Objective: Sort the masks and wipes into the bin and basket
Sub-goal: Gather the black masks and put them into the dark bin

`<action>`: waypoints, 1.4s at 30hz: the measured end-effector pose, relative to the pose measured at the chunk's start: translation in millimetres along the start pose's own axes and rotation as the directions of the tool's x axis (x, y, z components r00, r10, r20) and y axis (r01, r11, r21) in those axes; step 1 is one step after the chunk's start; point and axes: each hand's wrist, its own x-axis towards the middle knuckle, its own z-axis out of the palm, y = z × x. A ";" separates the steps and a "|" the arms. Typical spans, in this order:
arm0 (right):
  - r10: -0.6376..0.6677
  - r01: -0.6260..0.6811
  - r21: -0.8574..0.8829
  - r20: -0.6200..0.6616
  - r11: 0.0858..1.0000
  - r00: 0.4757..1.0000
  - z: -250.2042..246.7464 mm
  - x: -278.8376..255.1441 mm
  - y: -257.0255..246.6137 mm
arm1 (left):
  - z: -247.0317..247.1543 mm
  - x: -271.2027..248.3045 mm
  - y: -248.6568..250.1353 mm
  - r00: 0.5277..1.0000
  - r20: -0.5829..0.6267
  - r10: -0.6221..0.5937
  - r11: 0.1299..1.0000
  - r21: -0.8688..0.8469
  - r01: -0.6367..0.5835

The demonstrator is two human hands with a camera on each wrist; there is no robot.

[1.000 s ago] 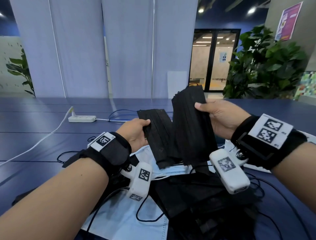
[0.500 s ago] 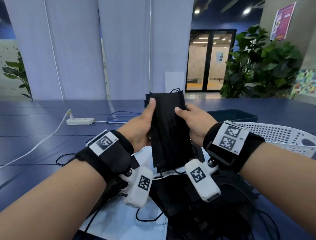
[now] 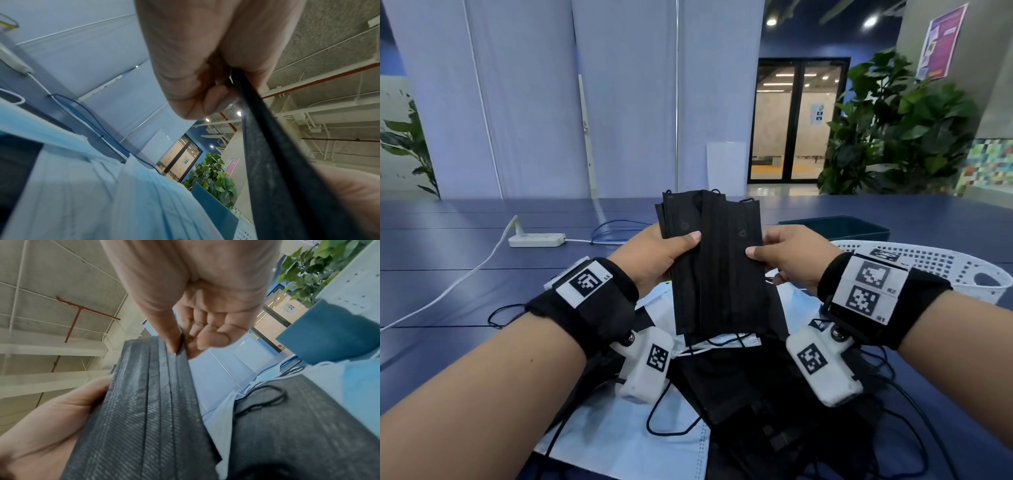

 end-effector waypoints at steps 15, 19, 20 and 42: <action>-0.097 0.072 0.235 0.097 0.969 0.991 14.6 -7.6 -15.8 | 7.4 -9.7 9.0 0.982 0.181 -0.046 0.989 -0.127 0.070; -0.183 0.185 0.030 -0.036 0.982 0.982 5.1 -1.9 -17.0 | 9.2 -9.7 9.2 0.990 0.136 -0.039 0.993 0.119 0.023; -0.192 0.192 -0.006 -0.039 0.981 0.981 1.2 -1.3 -19.4 | 10.3 -10.2 10.9 0.990 0.133 -0.042 0.992 0.121 0.026; -0.346 0.404 -0.680 0.229 0.612 0.910 -26.6 -35.0 -56.7 | 34.8 -17.2 16.9 0.934 0.322 -0.155 0.793 0.605 -0.077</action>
